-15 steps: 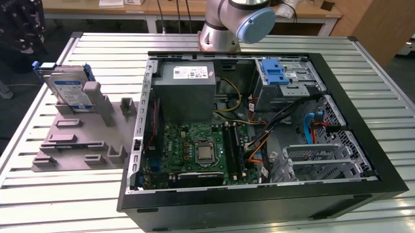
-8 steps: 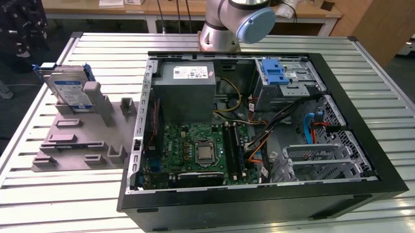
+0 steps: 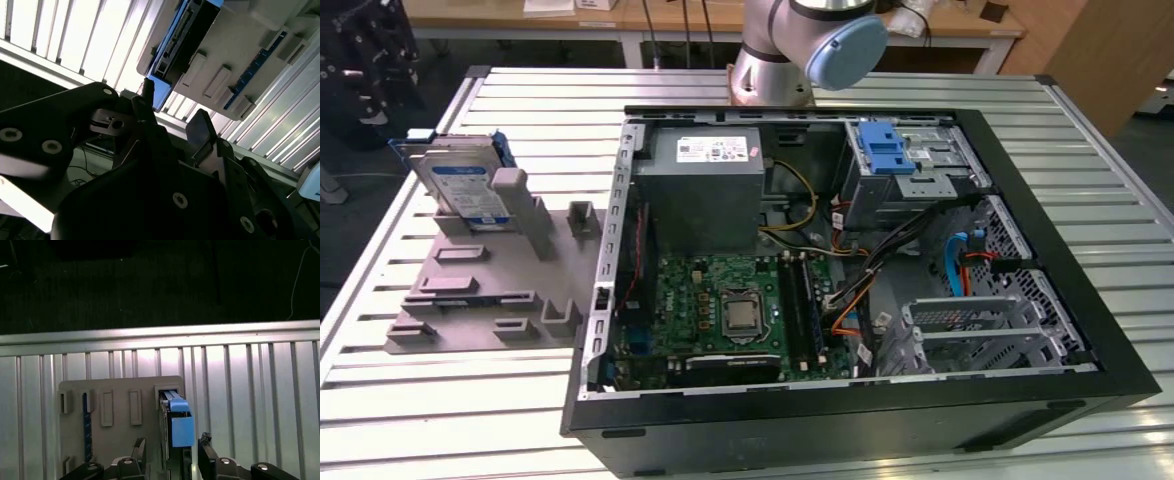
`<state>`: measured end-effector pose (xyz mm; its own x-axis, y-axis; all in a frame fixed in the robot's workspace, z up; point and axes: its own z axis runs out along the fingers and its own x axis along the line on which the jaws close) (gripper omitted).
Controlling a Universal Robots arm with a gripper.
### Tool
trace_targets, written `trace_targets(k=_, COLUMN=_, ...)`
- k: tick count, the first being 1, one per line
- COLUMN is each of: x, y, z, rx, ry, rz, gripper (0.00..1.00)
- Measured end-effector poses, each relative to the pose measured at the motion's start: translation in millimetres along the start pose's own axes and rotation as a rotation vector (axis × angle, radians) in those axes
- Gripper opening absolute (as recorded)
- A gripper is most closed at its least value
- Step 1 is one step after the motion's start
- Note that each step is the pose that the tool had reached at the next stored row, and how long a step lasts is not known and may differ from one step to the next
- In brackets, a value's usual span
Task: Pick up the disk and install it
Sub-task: 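Pick up the disk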
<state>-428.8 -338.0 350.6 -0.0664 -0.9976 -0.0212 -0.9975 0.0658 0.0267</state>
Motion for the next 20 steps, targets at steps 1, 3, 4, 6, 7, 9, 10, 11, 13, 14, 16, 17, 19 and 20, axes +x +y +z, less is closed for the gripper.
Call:
trace_targets(k=1, x=-0.2, y=0.4, z=0.9, rx=0.0015, ry=0.0027, rz=0.0, gripper=0.53)
trace_targets(k=3, x=-0.2, y=0.9, z=2.8, rx=0.0045, ry=0.0038, rz=-0.001, gripper=0.53)
trace_targets(k=4, x=-0.2, y=1.3, z=3.8, rx=0.0076, ry=0.0039, rz=-0.002, gripper=0.54)
trace_targets(k=6, x=-0.5, y=1.7, z=5.3, rx=0.0141, ry=0.0046, rz=-0.006, gripper=0.6)
trace_targets(k=7, x=-0.7, y=1.9, z=5.8, rx=0.0162, ry=0.0053, rz=-0.007, gripper=0.6)
trace_targets(k=9, x=-1.8, y=2.3, z=6.9, rx=0.0194, ry=0.0065, rz=-0.008, gripper=0.66)
trace_targets(k=10, x=-2.4, y=2.6, z=7.6, rx=0.0204, ry=0.0065, rz=-0.009, gripper=0.66)
trace_targets(k=11, x=-3.0, y=2.9, z=8.2, rx=0.0211, ry=0.0065, rz=-0.009, gripper=0.66)
trace_targets(k=13, x=-3.9, y=3.7, z=10.4, rx=0.0225, ry=0.0063, rz=-0.01, gripper=0.66)
trace_targets(k=14, x=-4.1, y=4.2, z=11.6, rx=0.0232, ry=0.0063, rz=-0.011, gripper=0.66)
trace_targets(k=16, x=-4.1, y=5.6, z=14.5, rx=0.0253, ry=0.0062, rz=-0.012, gripper=0.66)
trace_targets(k=17, x=-4.1, y=6.0, z=16.0, rx=0.0259, ry=0.0062, rz=-0.012, gripper=0.66)
trace_targets(k=19, x=-4.3, y=6.5, z=19.2, rx=0.0261, ry=0.0062, rz=-0.012, gripper=0.66)
trace_targets(k=20, x=-4.4, y=6.6, z=20.8, rx=0.0261, ry=0.0062, rz=-0.012, gripper=0.66)
